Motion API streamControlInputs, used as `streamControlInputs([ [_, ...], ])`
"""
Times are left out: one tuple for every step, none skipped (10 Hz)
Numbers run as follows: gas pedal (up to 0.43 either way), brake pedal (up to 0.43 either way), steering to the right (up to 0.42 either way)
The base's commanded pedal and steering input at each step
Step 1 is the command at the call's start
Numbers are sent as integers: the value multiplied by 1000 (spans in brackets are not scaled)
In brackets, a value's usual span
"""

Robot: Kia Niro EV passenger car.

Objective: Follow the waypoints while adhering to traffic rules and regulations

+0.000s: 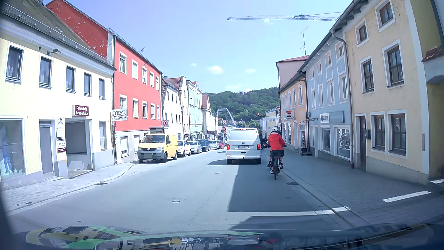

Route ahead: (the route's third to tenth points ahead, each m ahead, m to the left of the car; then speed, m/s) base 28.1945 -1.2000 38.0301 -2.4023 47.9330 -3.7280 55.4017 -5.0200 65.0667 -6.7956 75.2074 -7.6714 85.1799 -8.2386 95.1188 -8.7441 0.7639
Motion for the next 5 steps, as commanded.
streamControlInputs([
  [0, 98, -3],
  [0, 98, -3],
  [0, 98, -3],
  [0, 98, -3],
  [0, 98, -3],
])
